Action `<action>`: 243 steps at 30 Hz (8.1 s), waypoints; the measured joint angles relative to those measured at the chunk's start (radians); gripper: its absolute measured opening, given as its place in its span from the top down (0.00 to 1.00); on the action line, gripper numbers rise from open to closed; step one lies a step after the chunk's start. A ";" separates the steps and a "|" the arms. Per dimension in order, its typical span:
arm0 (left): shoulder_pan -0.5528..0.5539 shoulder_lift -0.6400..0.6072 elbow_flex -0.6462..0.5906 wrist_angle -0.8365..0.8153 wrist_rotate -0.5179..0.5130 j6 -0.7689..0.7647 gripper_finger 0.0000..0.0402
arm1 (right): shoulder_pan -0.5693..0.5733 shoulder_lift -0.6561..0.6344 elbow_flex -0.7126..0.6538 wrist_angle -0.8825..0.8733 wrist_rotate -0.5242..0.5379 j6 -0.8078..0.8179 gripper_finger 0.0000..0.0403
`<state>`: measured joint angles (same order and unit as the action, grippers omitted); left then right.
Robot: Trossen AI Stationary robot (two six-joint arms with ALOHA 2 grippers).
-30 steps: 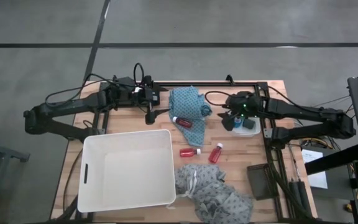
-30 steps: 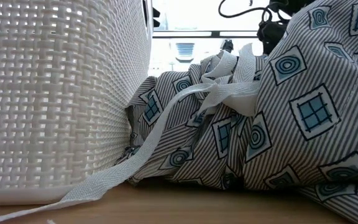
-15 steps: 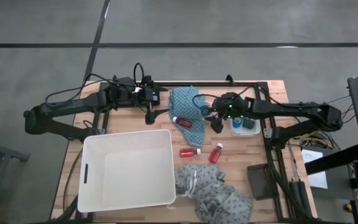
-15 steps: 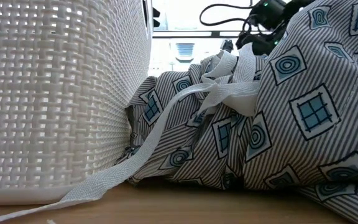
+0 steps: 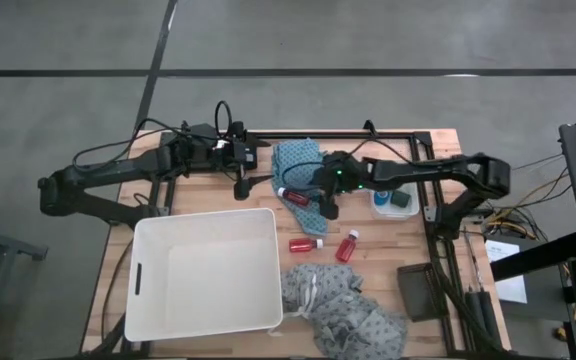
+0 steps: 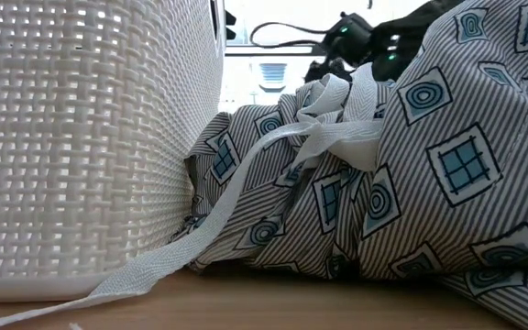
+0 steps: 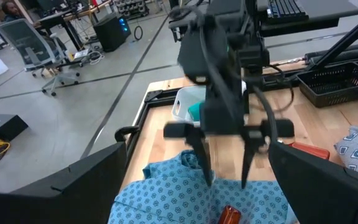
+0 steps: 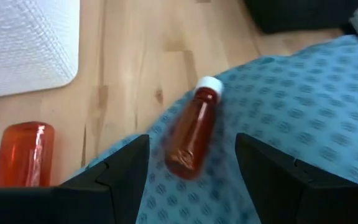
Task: Pick & Place Medicine items
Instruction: Put the top red medicine bottle into the black bin
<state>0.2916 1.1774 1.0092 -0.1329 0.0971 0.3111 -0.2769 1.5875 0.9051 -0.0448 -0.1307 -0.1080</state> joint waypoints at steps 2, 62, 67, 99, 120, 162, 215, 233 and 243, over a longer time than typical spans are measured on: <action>0.000 0.000 0.000 0.000 0.000 0.000 0.02 | 0.008 0.050 0.030 -0.002 -0.006 -0.002 0.42; 0.000 0.000 0.000 -0.053 0.000 0.000 0.02 | 0.028 0.240 0.099 -0.047 0.051 0.056 0.68; 0.000 0.000 0.000 -0.053 0.000 0.000 0.02 | 0.030 0.232 0.098 -0.049 0.045 0.057 0.68; 0.000 0.000 0.000 -0.076 0.000 0.003 0.02 | 0.337 -0.358 0.007 -0.691 0.238 0.581 0.68; 0.000 0.000 0.000 -0.115 0.000 0.000 0.02 | 0.865 -0.547 -0.325 -0.743 0.426 1.397 0.68; 0.000 0.000 0.000 -0.116 0.000 0.003 0.02 | 0.977 -0.475 -0.223 -0.897 0.654 1.624 0.45; 0.000 0.000 0.000 -0.116 0.000 0.003 0.02 | 0.392 -0.471 -0.341 -0.794 0.251 1.459 0.45; 0.000 0.000 0.000 -0.116 0.000 0.000 0.03 | 0.392 -0.474 -0.406 -0.719 0.246 1.461 0.47; 0.000 0.000 0.000 -0.116 0.000 0.000 0.03 | 0.392 -0.473 -0.409 -0.719 0.237 1.483 0.53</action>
<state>0.2919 1.1774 1.0092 -0.2493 0.0968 0.3115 0.1150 1.1145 0.4965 -0.7639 0.1062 1.3755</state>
